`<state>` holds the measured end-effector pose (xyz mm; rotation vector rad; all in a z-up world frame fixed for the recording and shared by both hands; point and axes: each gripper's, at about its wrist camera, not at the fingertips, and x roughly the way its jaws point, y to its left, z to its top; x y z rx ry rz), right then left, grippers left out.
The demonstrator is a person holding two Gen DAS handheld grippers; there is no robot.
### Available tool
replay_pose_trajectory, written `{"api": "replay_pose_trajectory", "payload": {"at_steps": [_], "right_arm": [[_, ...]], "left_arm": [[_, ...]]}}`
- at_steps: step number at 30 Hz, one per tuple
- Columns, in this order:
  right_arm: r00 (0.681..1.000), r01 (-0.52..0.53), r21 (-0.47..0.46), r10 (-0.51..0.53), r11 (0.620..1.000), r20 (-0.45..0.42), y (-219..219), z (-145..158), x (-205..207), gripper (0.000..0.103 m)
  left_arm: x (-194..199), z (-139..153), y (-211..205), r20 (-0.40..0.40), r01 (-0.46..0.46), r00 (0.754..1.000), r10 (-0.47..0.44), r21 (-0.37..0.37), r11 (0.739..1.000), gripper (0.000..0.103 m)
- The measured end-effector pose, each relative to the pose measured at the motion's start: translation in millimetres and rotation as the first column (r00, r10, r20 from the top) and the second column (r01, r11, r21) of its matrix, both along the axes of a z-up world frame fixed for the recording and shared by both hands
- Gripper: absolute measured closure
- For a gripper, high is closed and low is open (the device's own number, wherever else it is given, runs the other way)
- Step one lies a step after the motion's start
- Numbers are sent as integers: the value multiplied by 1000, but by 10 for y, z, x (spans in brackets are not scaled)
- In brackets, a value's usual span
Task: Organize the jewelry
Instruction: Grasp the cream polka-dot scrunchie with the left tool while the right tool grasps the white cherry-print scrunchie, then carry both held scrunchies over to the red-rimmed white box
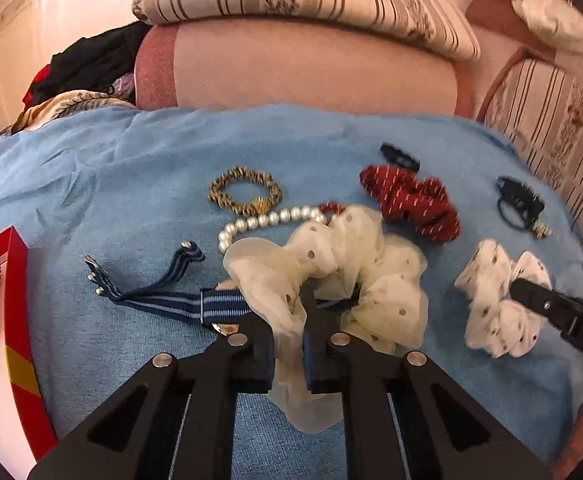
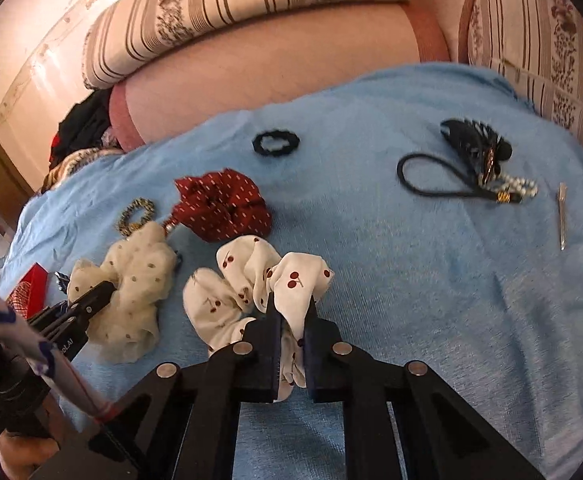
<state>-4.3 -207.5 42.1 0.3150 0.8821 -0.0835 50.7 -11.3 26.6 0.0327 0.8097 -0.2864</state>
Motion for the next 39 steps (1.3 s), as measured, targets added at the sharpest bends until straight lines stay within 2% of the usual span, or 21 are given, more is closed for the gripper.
{"api": "replay_pose_trajectory", "payload": {"at_steps": [3, 6, 10, 18, 25, 39], "right_arm": [[999, -13, -29, 14, 1000, 49, 52, 108, -58, 93], [994, -31, -55, 36, 998, 100, 123, 209, -93, 93], [989, -52, -64, 60, 997, 135, 180, 273, -134, 93], [979, -59, -81, 73, 995, 188, 238, 369, -212, 93], [975, -70, -88, 87, 994, 203, 275, 381, -213, 93], [964, -112, -86, 129, 990, 231, 422, 485, -322, 93]], "left_arm": [[-77, 145, 19, 72, -17, 997, 15, 22, 1000, 94], [-126, 239, 38, 104, -22, 994, 21, 16, 1000, 94], [-194, 307, 11, 148, -23, 989, 15, 52, 998, 94], [-341, 572, 133, 249, -54, 968, 39, 52, 997, 94], [-315, 562, 202, 231, -75, 971, 59, 61, 995, 93], [-443, 581, 161, 258, -105, 964, 71, 121, 987, 93]]}}
